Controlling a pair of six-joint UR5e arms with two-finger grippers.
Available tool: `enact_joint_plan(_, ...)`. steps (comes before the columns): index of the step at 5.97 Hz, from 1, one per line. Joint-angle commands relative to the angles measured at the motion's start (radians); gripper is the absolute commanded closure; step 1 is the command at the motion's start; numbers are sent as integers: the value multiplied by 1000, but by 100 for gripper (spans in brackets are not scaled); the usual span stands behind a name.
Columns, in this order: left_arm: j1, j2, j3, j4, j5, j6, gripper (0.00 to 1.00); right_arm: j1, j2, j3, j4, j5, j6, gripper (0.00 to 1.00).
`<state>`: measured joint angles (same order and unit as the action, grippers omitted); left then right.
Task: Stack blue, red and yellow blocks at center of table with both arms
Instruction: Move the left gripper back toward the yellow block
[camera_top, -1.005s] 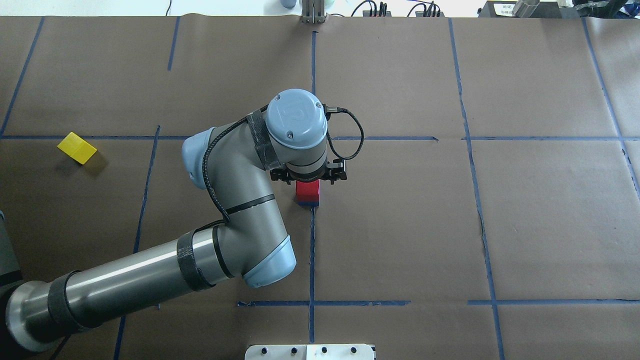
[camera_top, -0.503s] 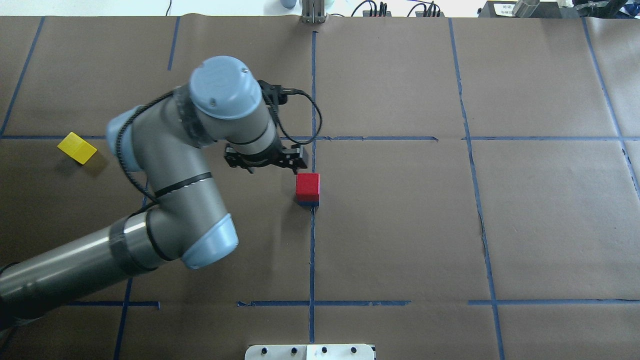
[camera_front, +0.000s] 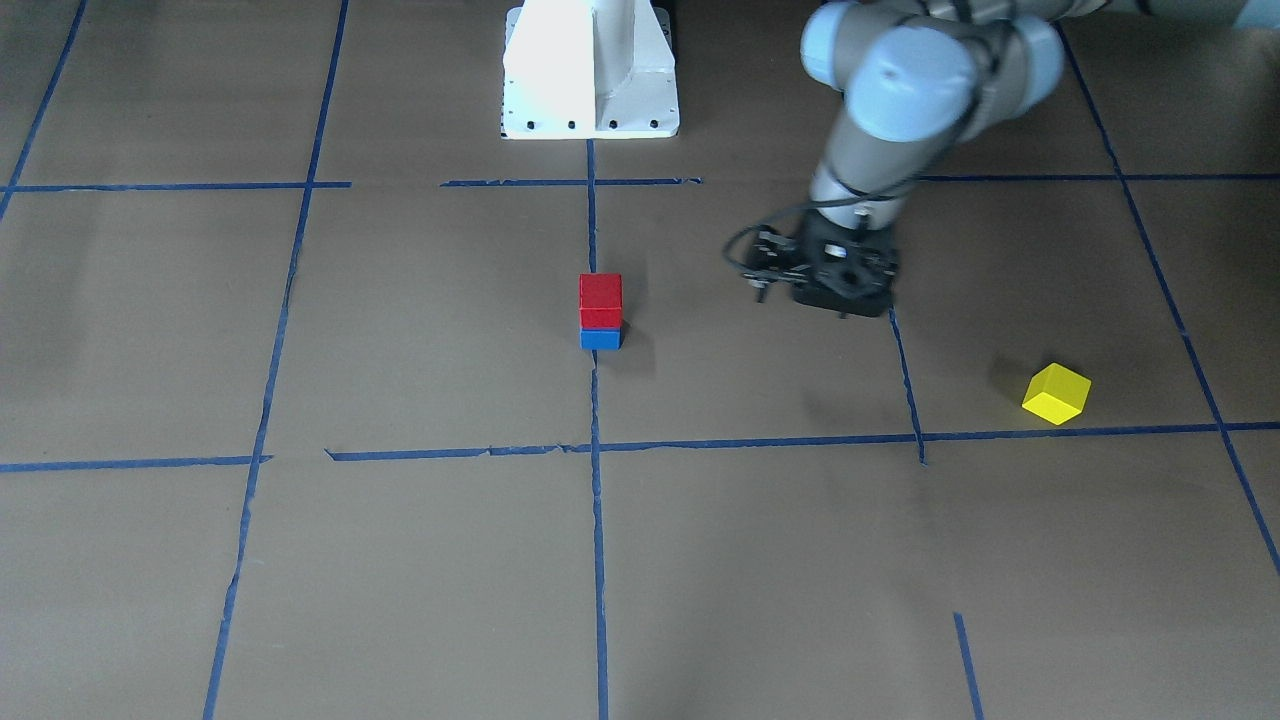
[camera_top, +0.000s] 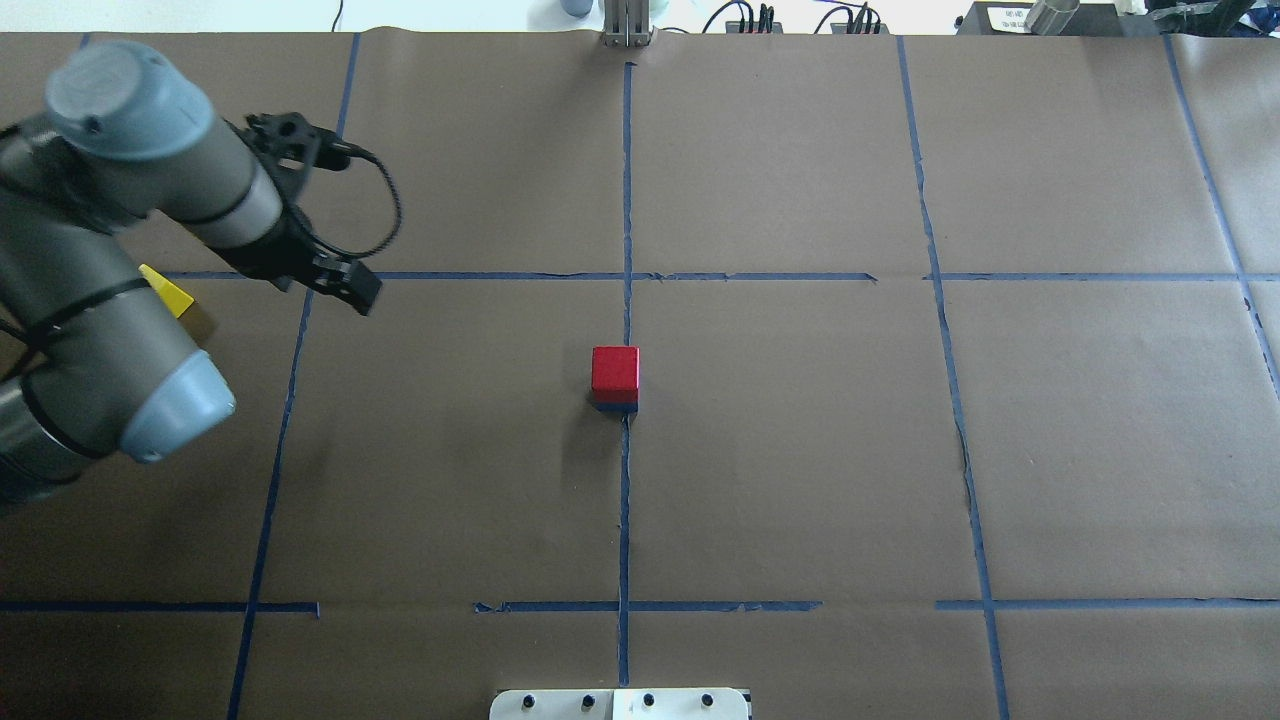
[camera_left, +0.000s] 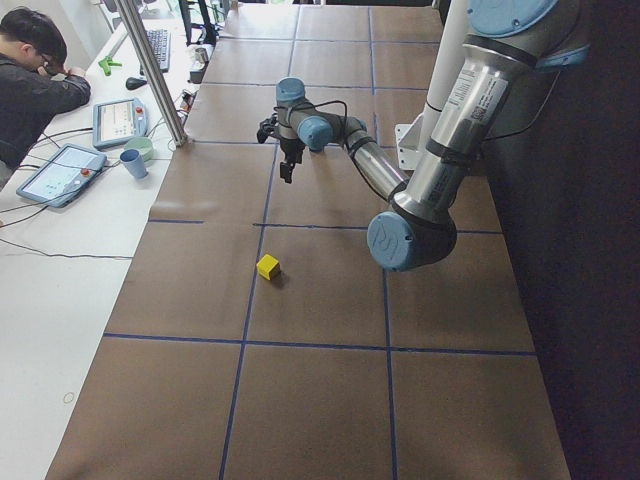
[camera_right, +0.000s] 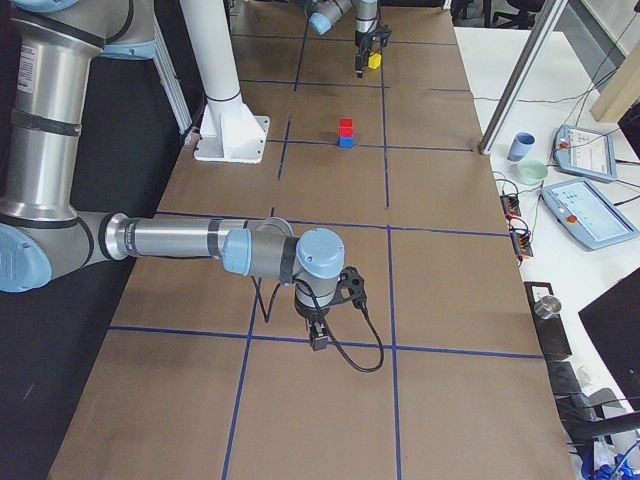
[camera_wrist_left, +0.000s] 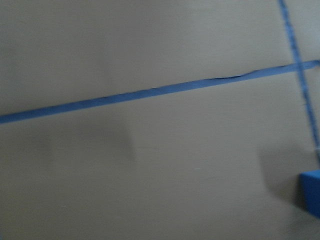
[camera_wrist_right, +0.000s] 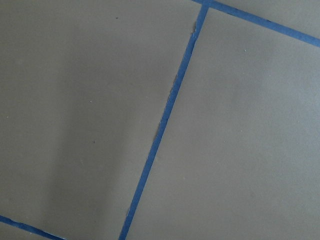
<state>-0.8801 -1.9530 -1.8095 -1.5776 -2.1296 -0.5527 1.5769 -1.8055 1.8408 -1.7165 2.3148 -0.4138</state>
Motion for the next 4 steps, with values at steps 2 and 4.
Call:
enact_joint_plan(2,-259,89,178,-24,-154,509,0,0,0,-2,0,0,1,0)
enact_joint_plan(4,-270,91,380,-274,-153,515,0,0,0,-2,0,2,0,0)
